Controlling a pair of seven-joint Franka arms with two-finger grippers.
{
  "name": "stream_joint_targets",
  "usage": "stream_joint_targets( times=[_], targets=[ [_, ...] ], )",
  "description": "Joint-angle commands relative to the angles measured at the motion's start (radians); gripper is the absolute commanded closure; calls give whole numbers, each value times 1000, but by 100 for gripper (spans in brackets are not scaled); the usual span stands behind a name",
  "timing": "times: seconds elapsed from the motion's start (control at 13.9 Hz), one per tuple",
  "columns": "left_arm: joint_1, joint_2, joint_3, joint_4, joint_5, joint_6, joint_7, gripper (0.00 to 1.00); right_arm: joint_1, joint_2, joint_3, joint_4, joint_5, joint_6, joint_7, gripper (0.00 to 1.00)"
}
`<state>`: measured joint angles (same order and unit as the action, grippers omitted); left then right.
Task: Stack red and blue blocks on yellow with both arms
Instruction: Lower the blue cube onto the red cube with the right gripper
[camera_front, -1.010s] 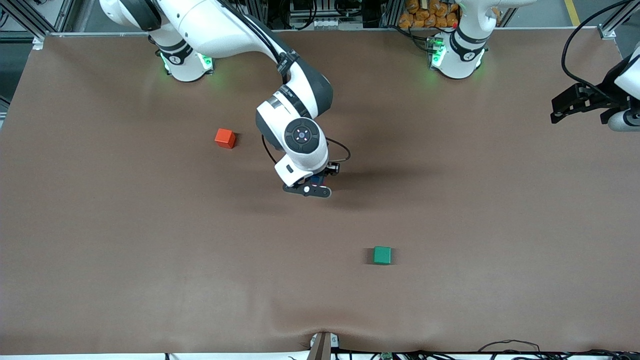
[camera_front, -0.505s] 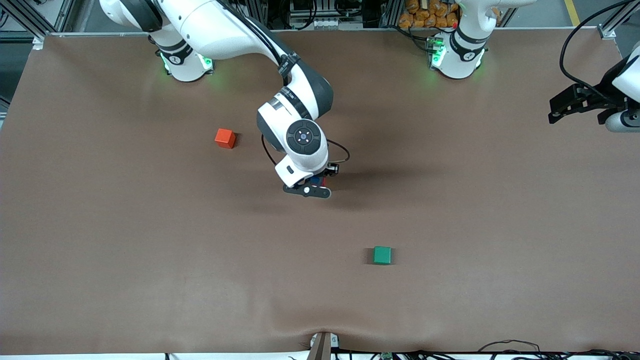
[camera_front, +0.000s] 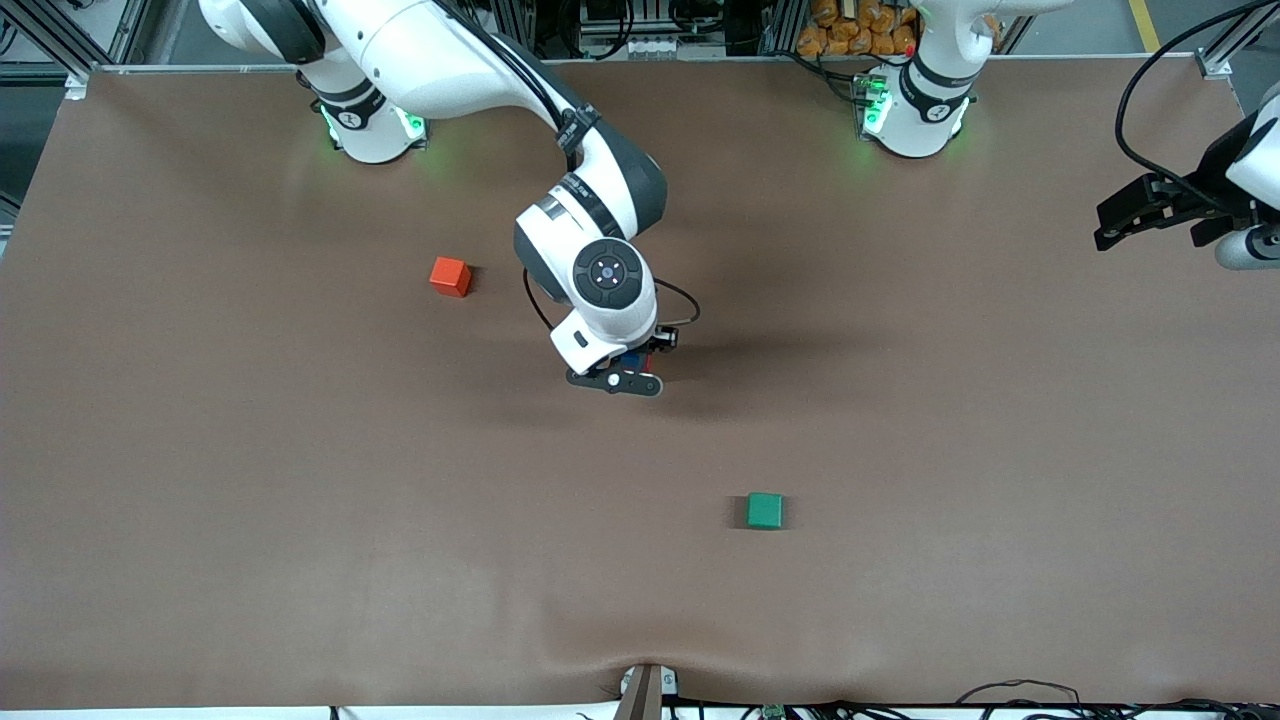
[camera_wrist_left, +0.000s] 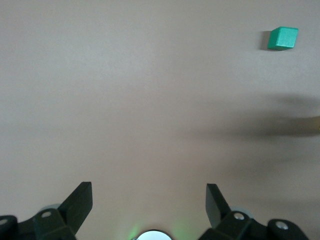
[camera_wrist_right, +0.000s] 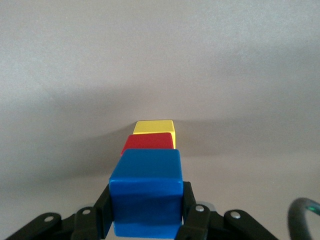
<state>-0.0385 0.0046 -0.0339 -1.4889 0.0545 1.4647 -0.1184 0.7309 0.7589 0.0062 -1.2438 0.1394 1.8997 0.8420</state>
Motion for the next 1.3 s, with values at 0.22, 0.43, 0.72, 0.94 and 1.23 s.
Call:
stream_joint_targets(
  times=[0.22, 0.43, 0.72, 0.94, 1.23],
  targets=[
    [6, -8, -3, -8, -48, -1, -61, 0, 12, 2, -6, 4, -9, 4, 23, 100],
    [8, -6, -1, -8, -48, -1, -64, 0, 12, 2, -6, 1, -9, 4, 23, 99],
    [12, -6, 0, -8, -47, -1, -61, 0, 12, 3, -6, -2, -6, 4, 23, 91],
    [14, -8, 0, -8, -47, -1, -52, 0, 12, 3, -6, -2, -3, 2, 22, 68],
    [12, -6, 0, -19, -45, -1, -49, 0, 12, 3, -6, -2, -6, 4, 22, 0]
  ],
)
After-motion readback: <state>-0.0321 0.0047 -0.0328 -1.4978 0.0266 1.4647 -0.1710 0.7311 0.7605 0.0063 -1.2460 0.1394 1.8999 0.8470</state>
